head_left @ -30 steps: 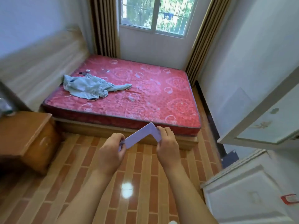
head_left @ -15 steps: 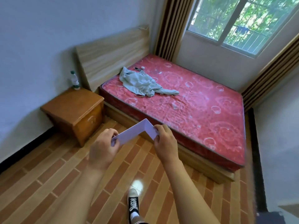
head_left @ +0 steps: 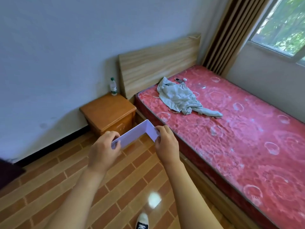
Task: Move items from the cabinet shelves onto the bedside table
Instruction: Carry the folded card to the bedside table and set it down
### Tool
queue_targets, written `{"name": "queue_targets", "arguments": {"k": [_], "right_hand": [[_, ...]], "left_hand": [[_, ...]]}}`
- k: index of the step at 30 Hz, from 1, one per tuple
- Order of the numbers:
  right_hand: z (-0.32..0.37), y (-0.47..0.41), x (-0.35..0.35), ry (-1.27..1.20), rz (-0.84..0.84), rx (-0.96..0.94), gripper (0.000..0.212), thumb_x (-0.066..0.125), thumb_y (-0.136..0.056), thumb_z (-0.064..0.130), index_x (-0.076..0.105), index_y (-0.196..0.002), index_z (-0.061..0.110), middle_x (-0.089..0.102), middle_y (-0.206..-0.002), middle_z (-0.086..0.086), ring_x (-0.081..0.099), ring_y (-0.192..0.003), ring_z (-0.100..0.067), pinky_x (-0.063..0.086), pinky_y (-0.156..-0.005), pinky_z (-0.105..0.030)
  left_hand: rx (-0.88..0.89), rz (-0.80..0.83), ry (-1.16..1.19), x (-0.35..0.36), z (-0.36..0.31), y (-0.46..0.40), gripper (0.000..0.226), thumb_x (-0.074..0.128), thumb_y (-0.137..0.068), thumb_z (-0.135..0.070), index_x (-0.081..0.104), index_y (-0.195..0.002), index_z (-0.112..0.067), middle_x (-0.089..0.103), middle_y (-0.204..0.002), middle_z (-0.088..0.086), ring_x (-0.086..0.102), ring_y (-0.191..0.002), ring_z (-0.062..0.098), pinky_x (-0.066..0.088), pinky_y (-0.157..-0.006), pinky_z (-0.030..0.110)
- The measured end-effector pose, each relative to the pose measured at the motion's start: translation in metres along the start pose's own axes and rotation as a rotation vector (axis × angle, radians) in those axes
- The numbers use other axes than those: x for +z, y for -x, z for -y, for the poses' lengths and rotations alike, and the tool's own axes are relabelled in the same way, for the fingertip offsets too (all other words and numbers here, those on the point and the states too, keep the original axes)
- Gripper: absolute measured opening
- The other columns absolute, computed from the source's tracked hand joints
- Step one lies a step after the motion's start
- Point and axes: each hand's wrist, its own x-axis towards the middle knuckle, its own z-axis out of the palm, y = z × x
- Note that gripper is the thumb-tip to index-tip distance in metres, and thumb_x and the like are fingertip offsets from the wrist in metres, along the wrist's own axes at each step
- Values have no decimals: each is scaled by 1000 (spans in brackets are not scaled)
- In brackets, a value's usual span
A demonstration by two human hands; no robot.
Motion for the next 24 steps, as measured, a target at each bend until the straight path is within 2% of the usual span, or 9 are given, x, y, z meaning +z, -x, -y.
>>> {"name": "queue_targets", "arguments": {"k": [3,7,10,14,17,20,24], "right_hand": [[-3,-26,11,-51,10,-47,45,57,-84,-7,66,-123,15,61,-111,3,63,-101,-22,55,-68,-41],[3,-50,28,-95,23,-80,39,60,-86,-5,65,-118,18,61,-110,6,62,-98,-21,53,-65,-41],[8,-65,42,-100,17,-96,28,65,-89,1,64,-111,19,60,-105,8,61,-90,-20,49,-60,-38],[14,-89,62,-63,-2,-174,27,69,-89,2,67,-112,15,61,-100,3,62,-85,-22,46,-53,-35],[20,-108,78,-13,-12,-221,29,69,-86,-1,67,-111,13,60,-94,0,61,-80,-25,42,-49,-32],[28,-131,97,40,-15,-231,33,71,-82,-3,68,-111,12,60,-93,-1,61,-76,-24,37,-47,-30],[45,-169,126,131,-5,-192,33,72,-78,-5,70,-107,11,61,-91,-1,62,-74,-26,28,-49,-27]], "left_hand": [[-14,-58,-29,-2,2,-13,11,73,-93,-16,66,-101,-19,65,-92,-6,55,-74,10,32,-58,11],[-42,-139,-93,-6,14,-26,17,75,-89,-9,66,-97,-21,64,-90,-8,61,-76,18,42,-59,30],[-56,-175,-110,-9,30,-39,18,73,-90,-8,66,-98,-22,63,-90,-7,62,-79,23,49,-61,37],[-50,-204,-133,-8,52,-56,11,65,-92,-17,67,-101,-21,64,-91,-7,62,-81,22,49,-63,37],[-62,-220,-137,-6,69,-72,14,61,-89,-21,68,-102,-22,64,-91,-8,62,-81,21,49,-60,37],[-60,-211,-125,-1,91,-95,15,61,-89,-21,68,-102,-22,63,-92,-8,63,-80,21,50,-58,37],[-37,-182,-100,6,129,-145,16,71,-87,-9,68,-99,-19,62,-92,-8,63,-77,22,40,-58,30]]}}
